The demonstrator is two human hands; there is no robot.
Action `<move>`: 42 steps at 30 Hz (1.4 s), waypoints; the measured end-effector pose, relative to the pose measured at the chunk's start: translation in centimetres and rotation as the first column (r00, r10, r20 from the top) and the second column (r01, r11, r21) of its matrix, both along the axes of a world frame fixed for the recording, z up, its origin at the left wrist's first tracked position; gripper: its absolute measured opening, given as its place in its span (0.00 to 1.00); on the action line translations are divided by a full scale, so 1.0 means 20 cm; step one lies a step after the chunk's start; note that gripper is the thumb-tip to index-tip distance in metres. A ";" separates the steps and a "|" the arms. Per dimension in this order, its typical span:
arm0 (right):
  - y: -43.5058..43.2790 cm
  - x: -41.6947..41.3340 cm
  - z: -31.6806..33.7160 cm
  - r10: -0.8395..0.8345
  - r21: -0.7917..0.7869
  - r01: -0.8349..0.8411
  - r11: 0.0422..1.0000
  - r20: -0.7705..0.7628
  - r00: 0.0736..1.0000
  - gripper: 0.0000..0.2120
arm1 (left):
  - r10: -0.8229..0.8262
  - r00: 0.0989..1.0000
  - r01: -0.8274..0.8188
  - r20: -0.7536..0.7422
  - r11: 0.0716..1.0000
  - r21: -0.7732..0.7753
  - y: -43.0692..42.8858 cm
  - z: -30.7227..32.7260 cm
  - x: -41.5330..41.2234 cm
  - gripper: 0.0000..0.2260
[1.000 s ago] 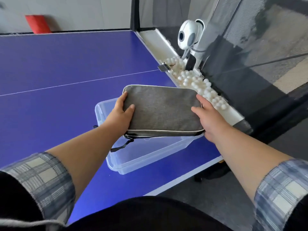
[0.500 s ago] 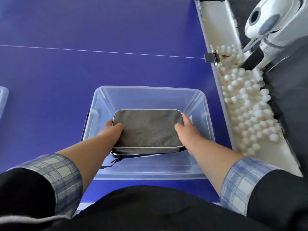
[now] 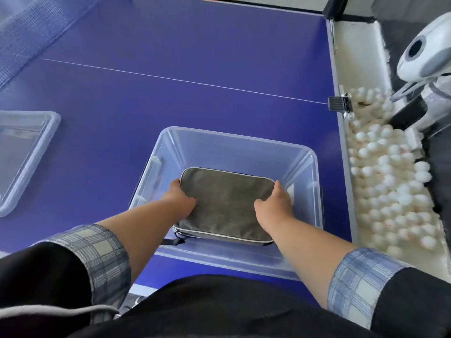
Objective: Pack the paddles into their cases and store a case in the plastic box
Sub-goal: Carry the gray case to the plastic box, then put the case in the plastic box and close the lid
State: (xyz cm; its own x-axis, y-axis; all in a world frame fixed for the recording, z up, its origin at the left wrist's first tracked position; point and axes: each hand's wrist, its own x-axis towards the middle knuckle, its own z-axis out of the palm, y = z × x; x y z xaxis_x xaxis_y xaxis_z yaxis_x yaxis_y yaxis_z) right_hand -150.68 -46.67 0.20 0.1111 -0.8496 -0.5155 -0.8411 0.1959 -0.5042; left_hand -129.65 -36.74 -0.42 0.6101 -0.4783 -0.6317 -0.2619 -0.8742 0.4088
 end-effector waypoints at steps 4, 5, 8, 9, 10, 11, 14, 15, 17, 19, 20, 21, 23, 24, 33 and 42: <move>0.09 0.18 0.15 0.090 -0.270 -0.059 0.961 0.104 0.990 0.31 | -0.180 0.973 0.200 0.142 0.970 -0.137 0.06 0.14 -0.01 0.32; 0.11 0.24 0.19 0.106 -0.301 -0.051 0.952 0.168 0.980 0.29 | -0.242 0.956 0.272 0.166 0.943 -0.191 0.07 0.19 0.00 0.30; 0.22 0.45 0.33 0.161 -0.360 -0.026 0.932 0.348 0.924 0.25 | -0.322 0.928 0.368 0.189 0.873 -0.319 0.16 0.34 0.05 0.23; 0.26 0.53 0.37 0.192 -0.386 -0.032 0.922 0.383 0.904 0.24 | -0.308 0.930 0.361 0.200 0.865 -0.348 0.20 0.38 0.08 0.20; 0.30 0.61 0.41 0.225 -0.412 -0.041 0.910 0.410 0.884 0.23 | -0.283 0.934 0.348 0.219 0.860 -0.372 0.24 0.43 0.13 0.19; 0.34 0.69 0.45 0.259 -0.438 -0.049 0.897 0.433 0.863 0.22 | -0.258 0.935 0.337 0.243 0.856 -0.391 0.29 0.46 0.19 0.18; 0.50 0.97 0.52 0.358 -0.523 -0.071 0.850 0.473 0.805 0.20 | -0.193 0.938 0.305 0.289 0.858 -0.414 0.48 0.51 0.45 0.16; 0.56 1.08 0.53 0.387 -0.535 -0.087 0.840 0.480 0.788 0.19 | -0.173 0.942 0.285 0.287 0.865 -0.414 0.57 0.51 0.55 0.16; 0.71 1.31 0.53 0.425 -0.510 -0.150 0.847 0.481 0.767 0.19 | -0.143 0.949 0.250 0.283 0.885 -0.393 0.78 0.46 0.78 0.15; 0.88 1.54 0.47 0.441 -0.436 -0.238 0.868 0.455 0.774 0.21 | -0.135 0.947 0.234 0.291 0.911 -0.339 1.01 0.40 1.03 0.16; 0.97 1.65 0.44 0.447 -0.381 -0.293 0.877 0.419 0.790 0.22 | -0.138 0.945 0.232 0.297 0.922 -0.311 1.13 0.37 1.16 0.16; 1.06 1.76 0.40 0.452 -0.311 -0.348 0.884 0.378 0.808 0.23 | -0.145 0.941 0.235 0.306 0.931 -0.280 1.25 0.33 1.28 0.17; 1.21 1.97 0.32 0.427 -0.135 -0.406 0.904 0.359 0.830 0.24 | -0.172 0.925 0.250 0.338 0.948 -0.200 1.45 0.26 1.54 0.17; 1.28 2.06 0.29 0.397 -0.044 -0.411 0.910 0.369 0.840 0.24 | -0.188 0.916 0.255 0.355 0.955 -0.150 1.54 0.23 1.65 0.18; 1.63 2.58 0.00 0.177 0.376 -0.280 0.883 0.286 0.942 0.23 | -0.384 0.864 0.339 0.327 0.922 0.187 1.87 -0.08 2.28 0.21; 1.73 2.87 -0.29 -0.036 0.446 -0.094 0.890 0.274 0.961 0.28 | -0.614 0.616 0.595 0.494 0.773 0.218 1.76 -0.35 2.47 0.11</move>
